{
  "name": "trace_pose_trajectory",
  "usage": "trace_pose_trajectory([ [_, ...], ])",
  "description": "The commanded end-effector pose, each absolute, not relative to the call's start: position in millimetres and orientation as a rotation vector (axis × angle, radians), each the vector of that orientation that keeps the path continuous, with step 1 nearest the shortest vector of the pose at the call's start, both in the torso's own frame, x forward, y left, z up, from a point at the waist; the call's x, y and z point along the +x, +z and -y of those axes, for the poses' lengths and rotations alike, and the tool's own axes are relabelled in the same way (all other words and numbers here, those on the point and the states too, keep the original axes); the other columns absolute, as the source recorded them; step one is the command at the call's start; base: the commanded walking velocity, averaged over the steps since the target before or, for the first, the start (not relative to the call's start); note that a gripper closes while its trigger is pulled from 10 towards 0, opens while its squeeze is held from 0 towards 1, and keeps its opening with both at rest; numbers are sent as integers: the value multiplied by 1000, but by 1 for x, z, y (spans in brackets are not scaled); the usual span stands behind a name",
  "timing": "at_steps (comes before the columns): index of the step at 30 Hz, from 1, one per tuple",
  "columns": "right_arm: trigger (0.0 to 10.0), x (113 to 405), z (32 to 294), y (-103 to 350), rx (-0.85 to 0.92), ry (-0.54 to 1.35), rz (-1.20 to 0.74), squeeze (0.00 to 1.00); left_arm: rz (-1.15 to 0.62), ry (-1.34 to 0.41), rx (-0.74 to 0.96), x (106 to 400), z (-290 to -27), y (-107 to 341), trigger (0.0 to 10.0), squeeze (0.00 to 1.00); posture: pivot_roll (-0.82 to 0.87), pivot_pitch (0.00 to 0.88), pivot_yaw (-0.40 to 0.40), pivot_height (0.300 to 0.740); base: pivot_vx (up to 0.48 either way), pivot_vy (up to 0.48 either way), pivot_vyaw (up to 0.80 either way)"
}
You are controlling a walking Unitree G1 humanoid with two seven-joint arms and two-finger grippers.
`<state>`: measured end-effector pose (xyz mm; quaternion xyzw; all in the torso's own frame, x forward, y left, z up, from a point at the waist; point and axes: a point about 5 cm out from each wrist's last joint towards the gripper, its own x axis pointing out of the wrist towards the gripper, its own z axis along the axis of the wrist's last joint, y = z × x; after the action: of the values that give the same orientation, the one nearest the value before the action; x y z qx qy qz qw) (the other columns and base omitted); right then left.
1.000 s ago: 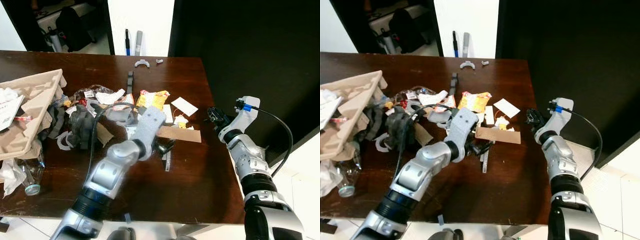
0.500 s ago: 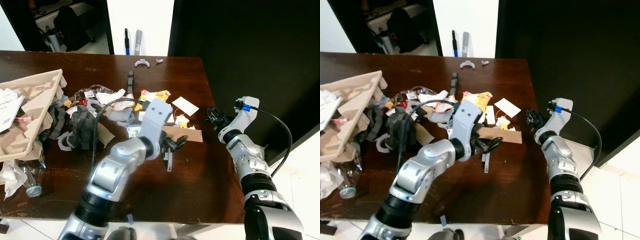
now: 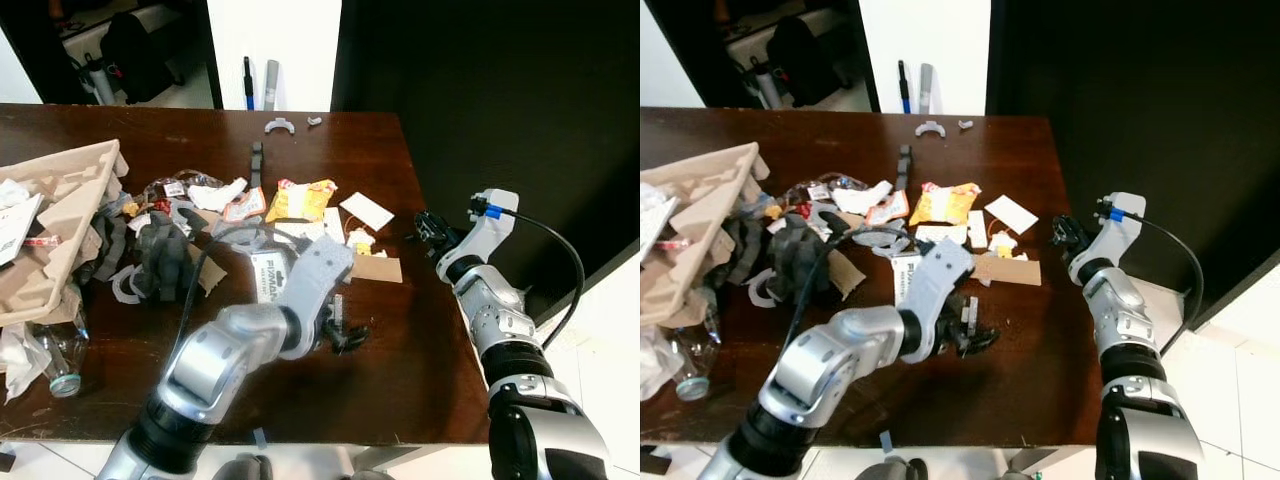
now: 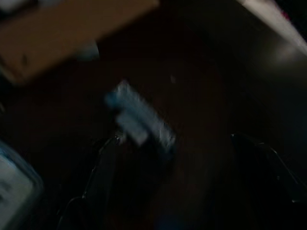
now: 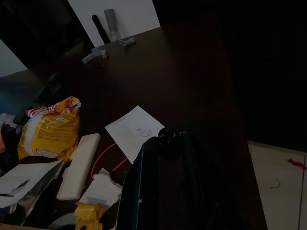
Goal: Picking trash to rubbish bin
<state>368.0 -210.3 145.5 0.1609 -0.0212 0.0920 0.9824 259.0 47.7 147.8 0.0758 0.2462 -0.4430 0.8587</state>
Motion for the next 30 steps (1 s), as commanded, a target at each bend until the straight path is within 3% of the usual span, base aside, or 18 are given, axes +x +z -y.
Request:
trace_pose_trajectory([
  [1,10000,367,211,140,330,179,26,0,-536,-934,168,255,-48,146,10000,0,75,105,-6,740,0,0,0],
  [12,10000,367,212,141,335,171,32,0,-532,-839,206,270,-52,132,10000,0,68,109,-5,740,0,0,0],
  [13,10000,367,213,141,335,170,33,0,-538,-829,199,272,-52,129,0,0,68,109,-5,740,0,0,0],
  [23,10000,366,214,141,336,163,37,0,-556,-791,196,278,-59,118,0,0,61,110,-4,740,0,0,0],
  [30,10000,367,212,141,341,166,39,0,-458,-776,212,286,-58,130,0,0,72,106,-5,740,0,0,0],
])
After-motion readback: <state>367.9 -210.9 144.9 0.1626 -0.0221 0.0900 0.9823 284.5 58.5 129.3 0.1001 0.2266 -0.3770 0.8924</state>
